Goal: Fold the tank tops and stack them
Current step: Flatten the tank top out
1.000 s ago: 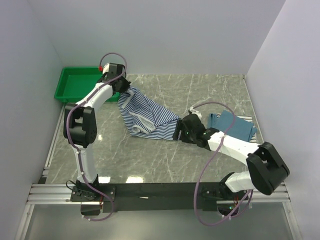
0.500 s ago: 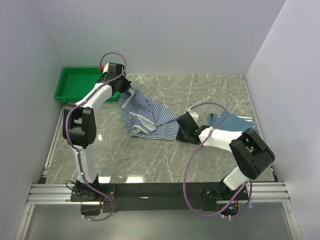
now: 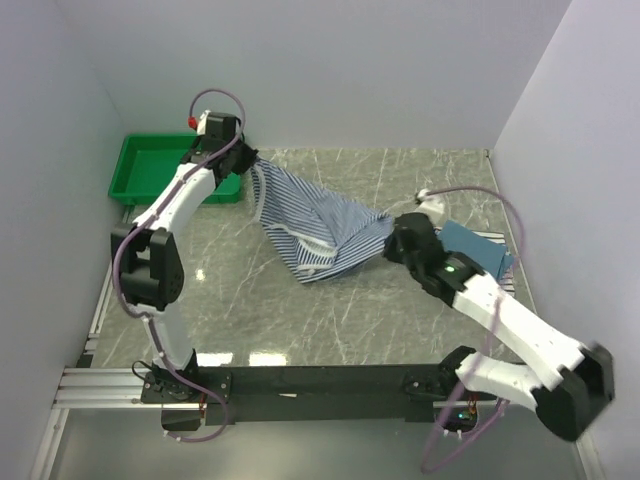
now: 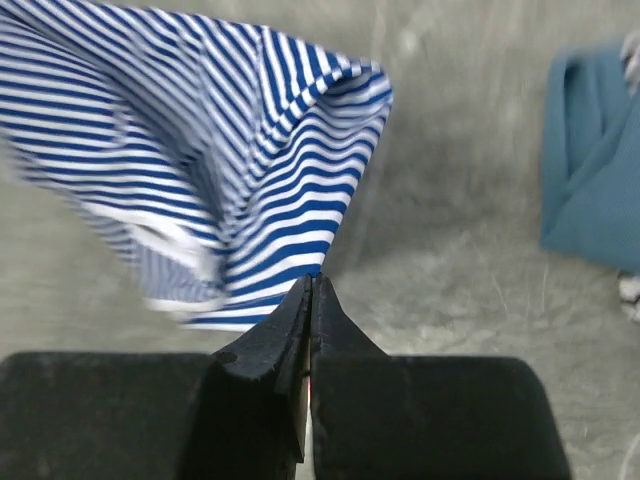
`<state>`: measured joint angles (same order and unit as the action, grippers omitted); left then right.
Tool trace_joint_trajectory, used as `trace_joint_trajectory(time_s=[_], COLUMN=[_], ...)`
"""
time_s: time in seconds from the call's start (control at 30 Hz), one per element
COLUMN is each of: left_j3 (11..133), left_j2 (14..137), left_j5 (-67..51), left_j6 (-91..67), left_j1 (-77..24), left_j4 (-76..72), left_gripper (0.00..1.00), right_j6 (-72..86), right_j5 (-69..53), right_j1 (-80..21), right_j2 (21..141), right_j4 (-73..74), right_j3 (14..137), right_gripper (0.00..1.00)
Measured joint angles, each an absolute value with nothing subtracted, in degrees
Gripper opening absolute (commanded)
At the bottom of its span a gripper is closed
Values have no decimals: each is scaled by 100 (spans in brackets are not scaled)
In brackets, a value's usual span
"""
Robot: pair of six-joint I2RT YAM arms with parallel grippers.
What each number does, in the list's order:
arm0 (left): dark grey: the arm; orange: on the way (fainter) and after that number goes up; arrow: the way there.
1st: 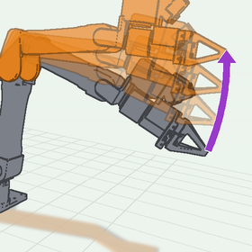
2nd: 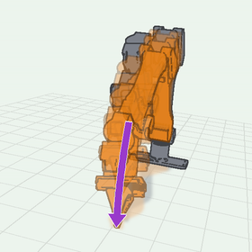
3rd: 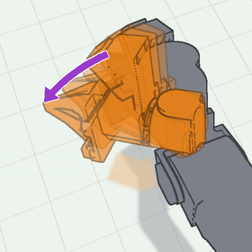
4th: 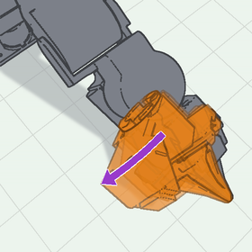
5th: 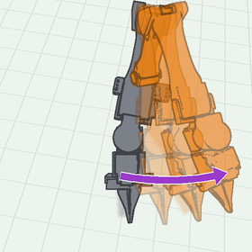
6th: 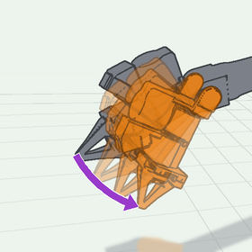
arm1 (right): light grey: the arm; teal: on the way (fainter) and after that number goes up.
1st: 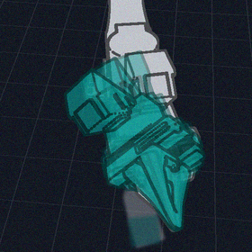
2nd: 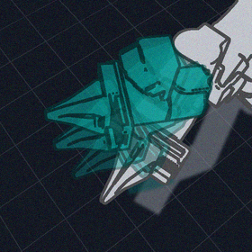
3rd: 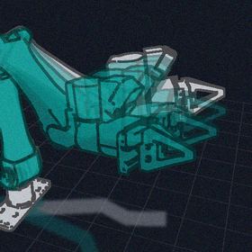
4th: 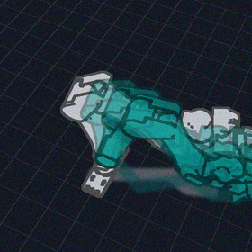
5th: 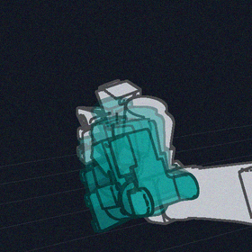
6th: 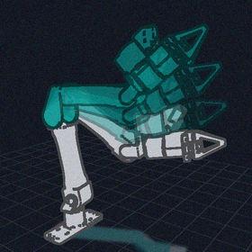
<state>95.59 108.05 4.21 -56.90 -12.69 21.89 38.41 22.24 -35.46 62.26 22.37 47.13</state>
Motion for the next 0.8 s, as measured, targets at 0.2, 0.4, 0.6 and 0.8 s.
trace_joint_trajectory(time_s=[0.2,0.4,0.6,0.8], left_j3=[9515,9574,9566,10283], left_j2=[9754,8331,7000,7476], left_j5=[541,515,523,215], left_j6=[-5776,-5636,-5516,-5544], left_j1=[-1288,-1317,-1387,-1262], left_j4=[2082,2110,2165,2023], left_gripper=[1,1,1,5], right_j6=[3485,3208,3017,2875], right_j5=[2314,2213,2108,1898], right_j1=[-3544,-3544,-3544,-3441], right_j2=[5050,4569,4217,5065], right_j4=[2884,3435,3671,3618], right_j3=[5638,6139,6545,6731], right_gripper=[0,0,0,0])
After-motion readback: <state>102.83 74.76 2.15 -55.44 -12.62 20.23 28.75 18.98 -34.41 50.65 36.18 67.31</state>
